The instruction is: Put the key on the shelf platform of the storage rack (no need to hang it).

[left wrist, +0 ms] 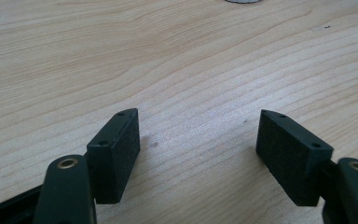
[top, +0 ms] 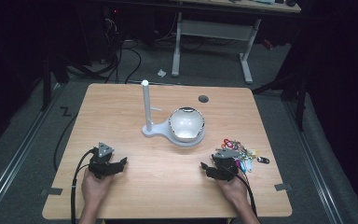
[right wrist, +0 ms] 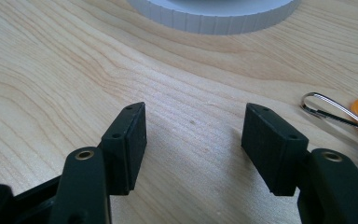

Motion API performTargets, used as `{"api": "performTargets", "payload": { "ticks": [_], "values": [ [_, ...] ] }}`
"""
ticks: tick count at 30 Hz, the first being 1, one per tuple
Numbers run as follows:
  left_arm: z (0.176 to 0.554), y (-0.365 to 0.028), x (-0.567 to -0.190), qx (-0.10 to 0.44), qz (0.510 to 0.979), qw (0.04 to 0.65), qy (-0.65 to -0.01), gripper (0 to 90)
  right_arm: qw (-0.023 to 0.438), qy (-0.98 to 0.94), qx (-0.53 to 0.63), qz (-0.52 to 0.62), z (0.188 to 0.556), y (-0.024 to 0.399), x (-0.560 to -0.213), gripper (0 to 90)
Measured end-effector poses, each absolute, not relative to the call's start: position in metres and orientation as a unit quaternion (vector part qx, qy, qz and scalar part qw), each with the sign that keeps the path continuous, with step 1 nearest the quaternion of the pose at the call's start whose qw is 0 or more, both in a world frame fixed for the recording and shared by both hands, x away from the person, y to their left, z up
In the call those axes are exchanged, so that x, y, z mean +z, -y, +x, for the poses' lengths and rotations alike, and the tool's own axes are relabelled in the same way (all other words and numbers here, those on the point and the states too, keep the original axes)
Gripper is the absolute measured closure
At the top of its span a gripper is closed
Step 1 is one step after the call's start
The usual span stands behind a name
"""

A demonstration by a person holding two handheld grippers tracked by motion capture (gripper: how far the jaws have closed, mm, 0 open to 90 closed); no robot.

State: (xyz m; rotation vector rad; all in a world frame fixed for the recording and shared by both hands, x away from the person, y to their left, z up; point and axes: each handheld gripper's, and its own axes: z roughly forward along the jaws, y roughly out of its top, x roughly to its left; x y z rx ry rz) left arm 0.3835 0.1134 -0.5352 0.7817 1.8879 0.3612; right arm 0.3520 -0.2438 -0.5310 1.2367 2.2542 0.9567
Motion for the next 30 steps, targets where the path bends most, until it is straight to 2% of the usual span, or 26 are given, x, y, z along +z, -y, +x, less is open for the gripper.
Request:
{"api": "performTargets", "payload": {
  "ticks": [16, 30],
  "values": [
    [0.384, -0.113, -0.535, 0.150, 0.324, 0.508, -0.784, 30.6, 0.196, -0.802, 0.335, 0.454, 0.352, 0.247, -0.528, 43.9],
    [0.384, -0.113, -0.535, 0.150, 0.323, 0.508, -0.784, 30.5, 0.199, -0.781, 0.362, 0.469, 0.350, 0.264, -0.512, 45.8]
  ]
}}
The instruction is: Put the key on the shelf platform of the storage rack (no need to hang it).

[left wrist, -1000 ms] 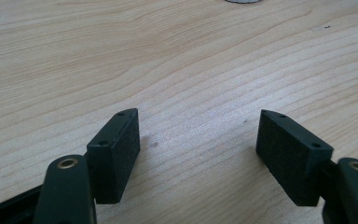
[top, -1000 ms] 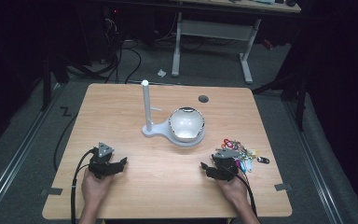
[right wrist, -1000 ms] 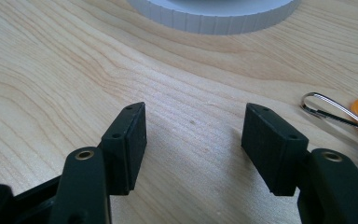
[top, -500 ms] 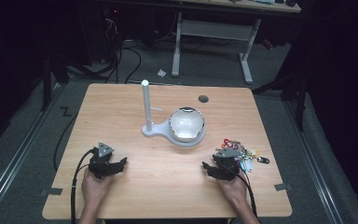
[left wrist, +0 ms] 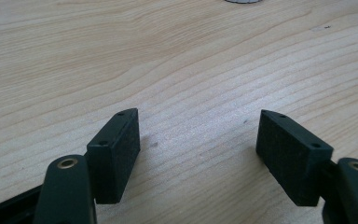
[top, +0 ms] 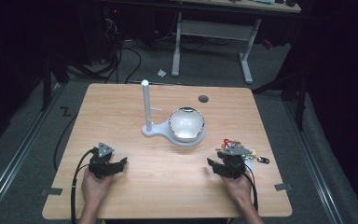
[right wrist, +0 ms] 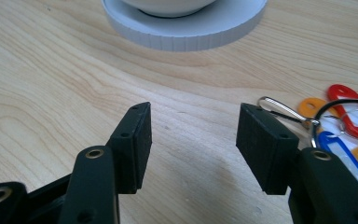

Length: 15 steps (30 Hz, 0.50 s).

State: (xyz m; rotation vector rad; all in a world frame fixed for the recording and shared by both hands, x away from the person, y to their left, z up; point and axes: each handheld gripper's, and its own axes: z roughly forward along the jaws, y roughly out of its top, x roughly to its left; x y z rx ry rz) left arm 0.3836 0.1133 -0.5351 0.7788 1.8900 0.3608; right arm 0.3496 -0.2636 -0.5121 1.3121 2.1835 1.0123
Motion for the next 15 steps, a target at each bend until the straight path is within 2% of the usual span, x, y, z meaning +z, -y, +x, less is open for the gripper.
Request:
{"api": "performTargets", "payload": {
  "ticks": [15],
  "values": [
    [0.384, -0.113, -0.535, 0.149, 0.322, 0.508, -0.785, 30.6, 0.213, -0.767, 0.367, 0.481, 0.350, 0.284, -0.495, 46.6]
  ]
}}
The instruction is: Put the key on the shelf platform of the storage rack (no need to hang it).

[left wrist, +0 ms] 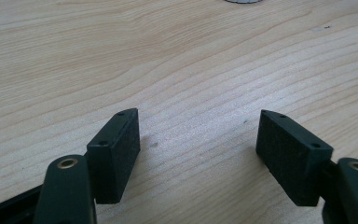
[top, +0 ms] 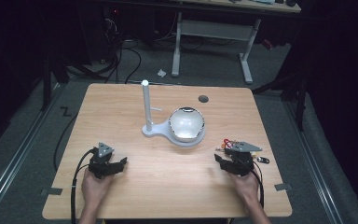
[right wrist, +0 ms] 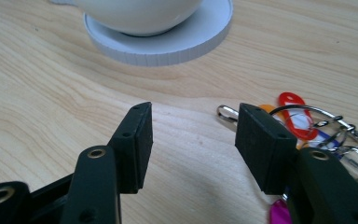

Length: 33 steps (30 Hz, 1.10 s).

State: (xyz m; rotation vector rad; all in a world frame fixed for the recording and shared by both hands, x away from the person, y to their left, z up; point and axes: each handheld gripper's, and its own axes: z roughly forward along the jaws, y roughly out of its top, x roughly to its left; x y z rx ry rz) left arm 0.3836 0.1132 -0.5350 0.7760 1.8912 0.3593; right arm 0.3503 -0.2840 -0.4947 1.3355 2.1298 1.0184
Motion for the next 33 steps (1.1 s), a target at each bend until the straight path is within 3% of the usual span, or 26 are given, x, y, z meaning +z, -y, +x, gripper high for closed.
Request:
{"api": "performTargets", "payload": {
  "ticks": [16, 33],
  "values": [
    [0.384, -0.113, -0.535, 0.150, 0.323, 0.508, -0.784, 30.6, 0.241, -0.728, 0.357, 0.534, 0.361, 0.329, -0.482, 46.9],
    [0.384, -0.113, -0.535, 0.150, 0.322, 0.508, -0.785, 30.6, 0.224, -0.719, 0.329, 0.569, 0.377, 0.354, -0.499, 46.4]
  ]
}}
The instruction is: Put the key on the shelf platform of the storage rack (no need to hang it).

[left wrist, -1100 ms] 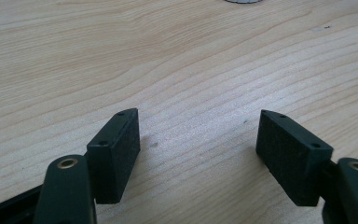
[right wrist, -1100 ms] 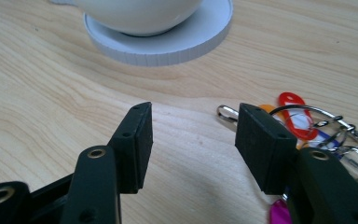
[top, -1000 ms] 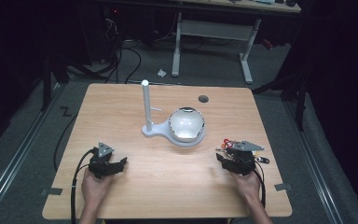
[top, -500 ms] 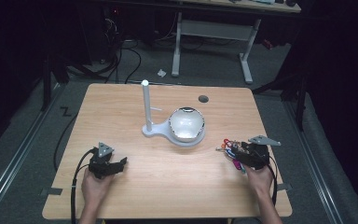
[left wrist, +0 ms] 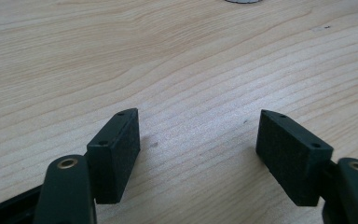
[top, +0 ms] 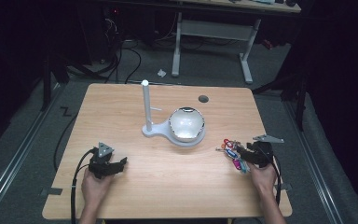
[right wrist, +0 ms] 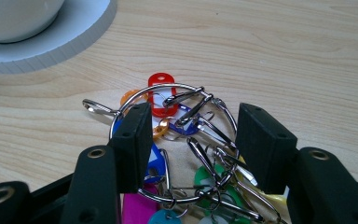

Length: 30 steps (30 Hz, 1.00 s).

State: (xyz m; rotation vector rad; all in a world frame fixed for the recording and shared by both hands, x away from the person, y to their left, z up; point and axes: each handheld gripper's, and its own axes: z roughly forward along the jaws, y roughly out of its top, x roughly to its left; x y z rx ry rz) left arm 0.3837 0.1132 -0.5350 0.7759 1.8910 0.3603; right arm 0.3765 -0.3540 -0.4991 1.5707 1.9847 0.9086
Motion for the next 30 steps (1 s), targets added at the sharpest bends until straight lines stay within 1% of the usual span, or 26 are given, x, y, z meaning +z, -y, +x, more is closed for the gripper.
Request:
{"api": "performTargets", "payload": {
  "ticks": [10, 23, 30],
  "values": [
    [0.384, -0.113, -0.535, 0.150, 0.323, 0.508, -0.784, 30.6, 0.209, -0.730, 0.317, 0.568, 0.386, 0.348, -0.509, 46.1],
    [0.384, -0.113, -0.535, 0.149, 0.322, 0.508, -0.785, 30.6, 0.221, -0.726, 0.305, 0.575, 0.399, 0.342, -0.511, 46.8],
    [0.384, -0.113, -0.535, 0.149, 0.322, 0.508, -0.785, 30.6, 0.215, -0.725, 0.301, 0.581, 0.402, 0.343, -0.515, 47.4]
  ]
}}
